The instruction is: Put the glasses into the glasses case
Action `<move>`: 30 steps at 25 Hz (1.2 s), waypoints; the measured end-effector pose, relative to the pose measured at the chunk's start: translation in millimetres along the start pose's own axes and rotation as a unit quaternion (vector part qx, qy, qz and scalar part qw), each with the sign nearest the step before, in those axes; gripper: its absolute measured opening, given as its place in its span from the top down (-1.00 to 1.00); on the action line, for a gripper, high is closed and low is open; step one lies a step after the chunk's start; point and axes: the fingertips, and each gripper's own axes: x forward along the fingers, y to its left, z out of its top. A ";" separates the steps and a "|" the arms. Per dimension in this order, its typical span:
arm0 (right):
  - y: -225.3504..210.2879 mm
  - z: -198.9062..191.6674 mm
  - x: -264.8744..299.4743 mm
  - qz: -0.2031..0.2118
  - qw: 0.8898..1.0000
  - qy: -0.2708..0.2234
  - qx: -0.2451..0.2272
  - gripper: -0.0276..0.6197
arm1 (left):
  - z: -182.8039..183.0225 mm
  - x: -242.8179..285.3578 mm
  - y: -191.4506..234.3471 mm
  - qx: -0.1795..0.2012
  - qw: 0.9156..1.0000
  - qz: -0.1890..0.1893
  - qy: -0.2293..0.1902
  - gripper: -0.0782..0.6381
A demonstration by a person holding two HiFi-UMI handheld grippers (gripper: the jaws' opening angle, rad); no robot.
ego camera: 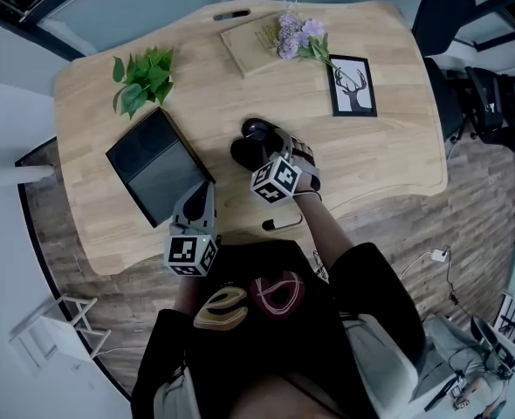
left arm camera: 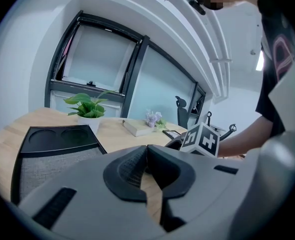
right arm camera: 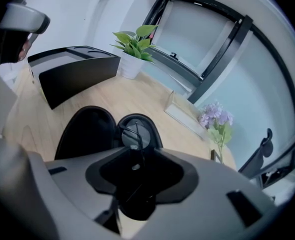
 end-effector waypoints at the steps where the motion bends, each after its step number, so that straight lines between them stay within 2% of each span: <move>1: -0.3 0.2 -1.7 0.003 1.000 -0.001 0.009 0.42 | 0.8 0.4 -1.1 0.001 1.000 -0.001 -0.001 0.73; 12: -2.4 8.1 -29.6 0.044 0.993 -0.028 0.110 0.22 | 7.9 -5.9 -6.1 0.008 1.000 -0.003 -0.017 0.73; 19: -11.3 22.3 -60.2 0.055 0.977 -0.077 0.191 0.15 | 17.8 -11.7 -15.4 0.017 0.999 -0.015 -0.037 0.73; 22: -11.6 26.8 -73.0 0.055 0.973 -0.092 0.204 0.15 | 21.8 -14.2 -20.6 0.021 0.998 -0.024 -0.046 0.73; 27: -2.1 34.0 -88.6 0.082 0.964 -0.115 0.225 0.11 | 29.4 -21.2 -22.1 0.025 0.997 -0.028 -0.060 0.73; 30: -3.6 42.9 -102.9 0.077 0.957 -0.140 0.241 0.11 | 32.9 -25.5 -21.1 0.028 0.997 -0.027 -0.067 0.73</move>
